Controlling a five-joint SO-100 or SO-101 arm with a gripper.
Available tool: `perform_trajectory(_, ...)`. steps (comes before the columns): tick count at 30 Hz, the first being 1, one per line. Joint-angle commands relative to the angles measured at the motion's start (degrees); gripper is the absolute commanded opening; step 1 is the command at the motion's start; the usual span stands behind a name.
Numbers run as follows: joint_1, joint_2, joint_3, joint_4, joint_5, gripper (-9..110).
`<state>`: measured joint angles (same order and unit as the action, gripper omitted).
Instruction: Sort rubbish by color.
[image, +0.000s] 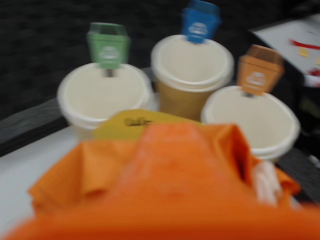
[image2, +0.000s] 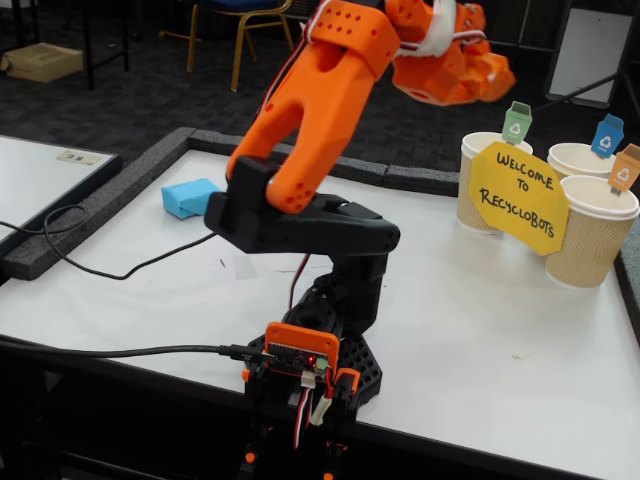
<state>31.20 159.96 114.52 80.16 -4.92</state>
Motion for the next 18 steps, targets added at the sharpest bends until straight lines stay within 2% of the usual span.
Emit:
perform_trajectory(1,3.69,0.88,-1.49,-2.29,-1.14,0)
perform_trajectory(7,5.71,-2.99,-0.62,-5.71,-1.14,0)
perform_trajectory(18,8.79,-27.07,-5.45,-16.44,-2.02,0)
